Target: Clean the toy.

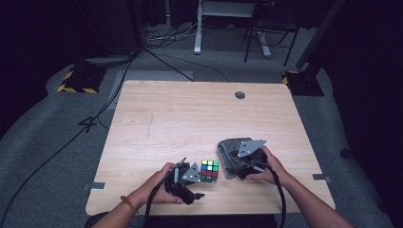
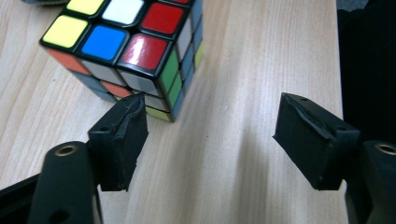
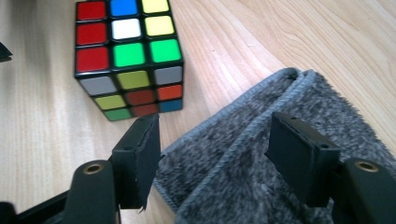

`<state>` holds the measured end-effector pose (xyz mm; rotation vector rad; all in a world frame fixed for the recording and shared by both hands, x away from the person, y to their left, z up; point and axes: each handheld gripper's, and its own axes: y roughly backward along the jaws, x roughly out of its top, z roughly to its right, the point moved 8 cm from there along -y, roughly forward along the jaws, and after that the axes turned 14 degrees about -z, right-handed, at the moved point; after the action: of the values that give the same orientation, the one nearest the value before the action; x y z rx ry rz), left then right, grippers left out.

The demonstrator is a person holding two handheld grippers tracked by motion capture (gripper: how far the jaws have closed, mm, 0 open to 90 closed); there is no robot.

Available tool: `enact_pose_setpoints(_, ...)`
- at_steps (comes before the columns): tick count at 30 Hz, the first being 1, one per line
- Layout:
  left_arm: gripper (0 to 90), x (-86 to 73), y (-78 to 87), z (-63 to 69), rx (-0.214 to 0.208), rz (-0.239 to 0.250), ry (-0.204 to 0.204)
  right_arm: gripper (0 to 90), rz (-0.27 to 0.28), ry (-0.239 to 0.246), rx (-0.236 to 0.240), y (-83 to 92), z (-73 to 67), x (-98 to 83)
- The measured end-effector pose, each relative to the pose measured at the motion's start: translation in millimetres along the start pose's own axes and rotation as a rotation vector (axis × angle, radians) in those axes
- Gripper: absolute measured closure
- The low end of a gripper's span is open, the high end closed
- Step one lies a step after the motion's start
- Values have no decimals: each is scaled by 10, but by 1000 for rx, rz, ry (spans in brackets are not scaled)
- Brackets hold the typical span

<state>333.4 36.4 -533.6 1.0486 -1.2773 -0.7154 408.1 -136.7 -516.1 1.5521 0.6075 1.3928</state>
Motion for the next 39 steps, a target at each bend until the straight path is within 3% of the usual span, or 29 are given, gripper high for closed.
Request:
enact_pose_setpoints(3,220,-25,4,-81,19,1,29,349,-12,8,1,-7,-33,-51)
enact_pose_setpoints(6,190,-29,23,-210,38,32,65,349,11,-2,11,2,-49,-70)
enact_pose_setpoints(9,164,2,18,-346,50,37,67,348,32,-1,16,-7,-65,-57)
enact_pose_setpoints(12,159,63,-23,-432,25,36,71,348,33,2,15,-28,-81,-49)
enact_pose_setpoints(14,161,105,-40,-456,29,31,55,348,37,1,23,-45,-104,-39)
enact_pose_setpoints(22,154,275,-145,-488,41,28,-2,341,19,29,31,-195,-177,14)
enact_pose_setpoints(26,162,318,-212,-468,19,5,-21,341,31,37,23,-213,-197,56)
enact_pose_setpoints(29,217,346,-229,-445,11,12,-47,341,38,31,24,-217,-206,72)
enact_pose_setpoints(39,205,369,-265,-414,11,-11,-69,338,52,53,0,-196,-213,111)
